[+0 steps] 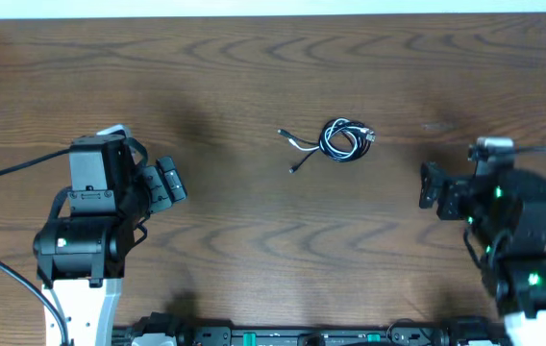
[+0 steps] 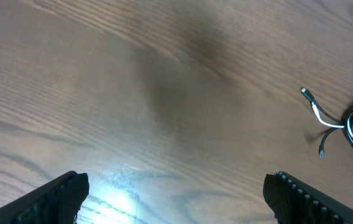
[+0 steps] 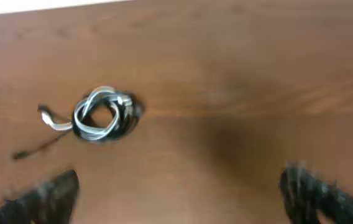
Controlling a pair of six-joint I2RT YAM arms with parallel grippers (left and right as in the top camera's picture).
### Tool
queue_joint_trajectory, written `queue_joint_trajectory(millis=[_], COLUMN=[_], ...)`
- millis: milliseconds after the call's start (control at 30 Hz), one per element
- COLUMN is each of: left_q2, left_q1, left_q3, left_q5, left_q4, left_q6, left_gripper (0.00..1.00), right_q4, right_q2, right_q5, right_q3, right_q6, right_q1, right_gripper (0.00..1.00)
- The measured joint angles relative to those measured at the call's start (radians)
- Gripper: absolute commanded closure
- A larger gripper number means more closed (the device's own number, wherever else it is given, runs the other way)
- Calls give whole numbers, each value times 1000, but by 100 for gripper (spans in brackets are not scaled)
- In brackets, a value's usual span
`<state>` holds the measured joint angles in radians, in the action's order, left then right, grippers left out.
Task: Untangle cables
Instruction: 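Raise the left arm and move it toward the cable bundle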
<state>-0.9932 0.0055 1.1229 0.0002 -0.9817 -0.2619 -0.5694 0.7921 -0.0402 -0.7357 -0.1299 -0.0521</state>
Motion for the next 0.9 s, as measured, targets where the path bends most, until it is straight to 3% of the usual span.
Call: queue_joint_trajectory(millis=[367,667,900], left_q2=[0,0,-35], left_q1=[0,0,-8], left_q3=[0,0,2], left_q5=[0,5,92], left_q4=[2,66,187], left_q6=[0,-9,-23], left_gripper=[2,2,2], right_q4=[-474,-494,-460], right_q2=[397,475,475], right_q5=[34,87,78], right_q3=[-395,-445,-447], right_q6=[13,23,28], right_q1=[0,0,0], right_gripper=[1,1,1])
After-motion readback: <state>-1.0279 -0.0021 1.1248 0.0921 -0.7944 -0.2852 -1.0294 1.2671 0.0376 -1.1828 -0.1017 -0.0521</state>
